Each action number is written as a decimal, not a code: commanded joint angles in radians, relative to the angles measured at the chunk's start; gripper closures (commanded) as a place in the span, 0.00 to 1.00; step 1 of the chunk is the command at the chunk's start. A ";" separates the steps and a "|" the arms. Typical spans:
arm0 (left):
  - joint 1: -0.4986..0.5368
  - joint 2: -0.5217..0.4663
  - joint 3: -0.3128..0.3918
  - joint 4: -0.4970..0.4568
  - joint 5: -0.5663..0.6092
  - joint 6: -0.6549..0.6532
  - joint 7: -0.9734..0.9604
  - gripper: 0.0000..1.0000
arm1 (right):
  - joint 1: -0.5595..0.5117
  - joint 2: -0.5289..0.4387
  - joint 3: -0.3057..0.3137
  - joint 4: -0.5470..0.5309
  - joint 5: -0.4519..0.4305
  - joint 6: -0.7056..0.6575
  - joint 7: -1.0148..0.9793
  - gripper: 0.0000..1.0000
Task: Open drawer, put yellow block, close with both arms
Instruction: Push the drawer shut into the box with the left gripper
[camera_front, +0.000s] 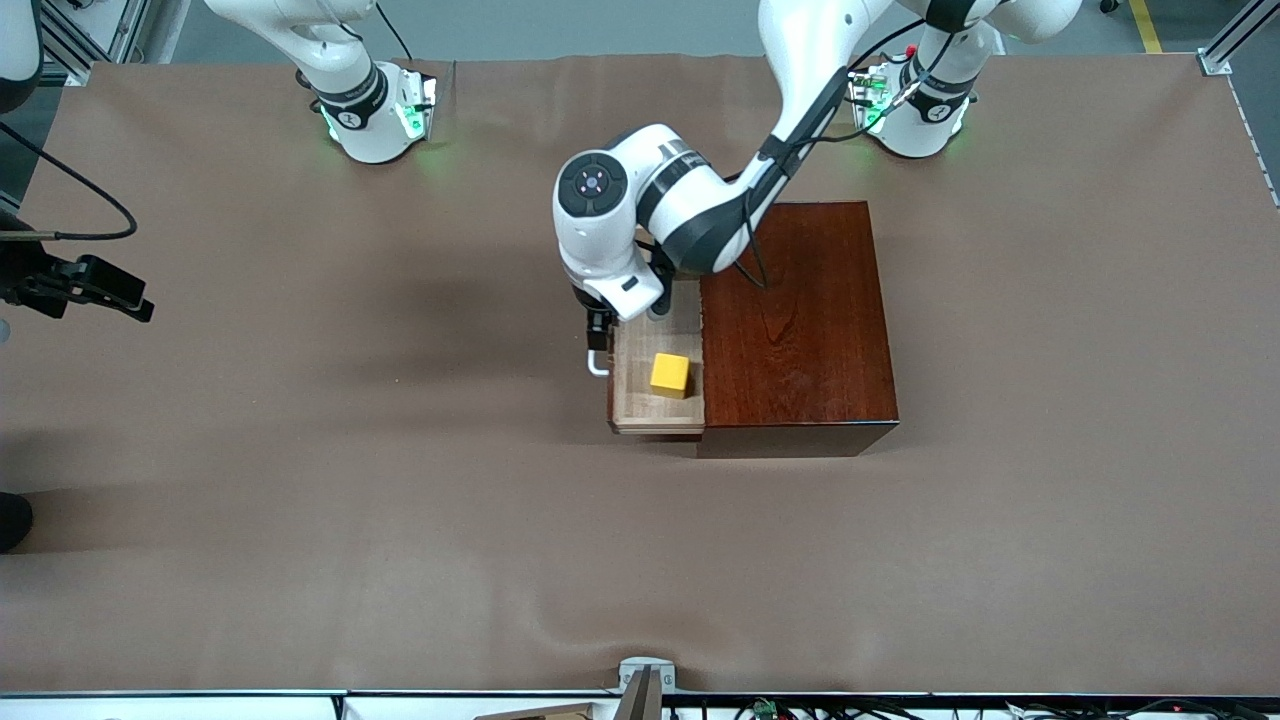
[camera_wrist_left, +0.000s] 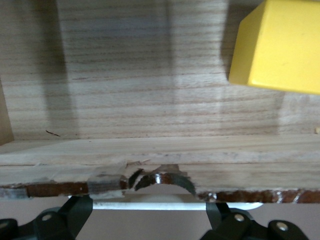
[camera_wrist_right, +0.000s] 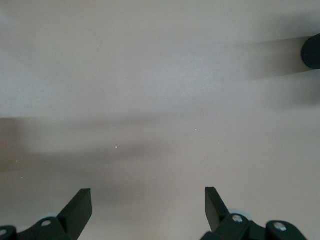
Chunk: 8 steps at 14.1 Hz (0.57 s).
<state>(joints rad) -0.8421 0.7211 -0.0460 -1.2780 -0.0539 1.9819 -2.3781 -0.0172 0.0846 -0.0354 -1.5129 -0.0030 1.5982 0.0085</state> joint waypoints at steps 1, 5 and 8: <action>0.027 -0.037 0.009 0.000 -0.004 -0.072 0.010 0.00 | -0.020 -0.017 0.015 -0.009 0.000 0.003 0.002 0.00; 0.049 -0.058 0.012 0.000 -0.003 -0.118 0.010 0.00 | -0.020 -0.017 0.015 -0.009 0.000 0.008 0.002 0.00; 0.049 -0.057 0.012 -0.001 -0.001 -0.126 0.010 0.00 | -0.020 -0.017 0.015 -0.009 0.000 0.005 0.002 0.00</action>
<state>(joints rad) -0.7945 0.6817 -0.0416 -1.2746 -0.0539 1.8848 -2.3769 -0.0173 0.0846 -0.0354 -1.5128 -0.0030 1.6018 0.0085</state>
